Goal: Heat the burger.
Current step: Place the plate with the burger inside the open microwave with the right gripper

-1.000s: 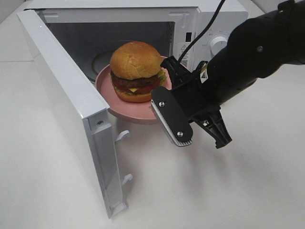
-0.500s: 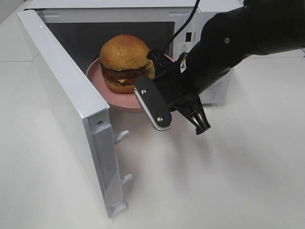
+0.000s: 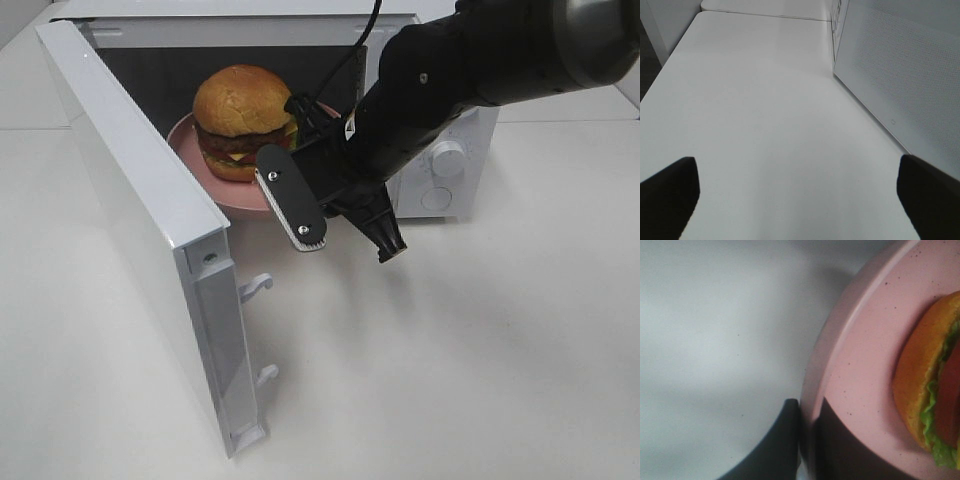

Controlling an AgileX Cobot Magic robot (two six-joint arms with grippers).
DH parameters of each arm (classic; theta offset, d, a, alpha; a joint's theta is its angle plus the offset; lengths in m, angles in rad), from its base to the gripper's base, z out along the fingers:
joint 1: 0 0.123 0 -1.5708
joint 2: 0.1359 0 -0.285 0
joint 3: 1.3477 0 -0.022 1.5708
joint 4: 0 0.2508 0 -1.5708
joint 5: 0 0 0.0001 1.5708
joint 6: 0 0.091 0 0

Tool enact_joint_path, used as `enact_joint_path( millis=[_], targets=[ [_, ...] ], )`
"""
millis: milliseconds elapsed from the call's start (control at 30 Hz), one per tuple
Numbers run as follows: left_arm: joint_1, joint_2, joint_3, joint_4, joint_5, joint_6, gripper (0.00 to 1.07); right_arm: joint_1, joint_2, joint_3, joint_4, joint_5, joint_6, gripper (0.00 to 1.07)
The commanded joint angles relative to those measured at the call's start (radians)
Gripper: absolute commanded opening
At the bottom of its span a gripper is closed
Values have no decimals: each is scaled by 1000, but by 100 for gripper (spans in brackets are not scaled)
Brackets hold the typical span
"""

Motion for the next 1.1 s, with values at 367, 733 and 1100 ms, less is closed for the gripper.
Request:
enact_joint_path(
  millis=[367,733,1100],
  targets=[
    [2,-11,2,-4,-13,0,100,-7,127,-200,4,-21,-7,4],
    [2,-11,2,-3,-13,0,100,-7,267,-446,4,82,45,4],
    [2,-11,2,12,-13,-1,100,-13,352,-597,-57,130,137,5]
  ],
)
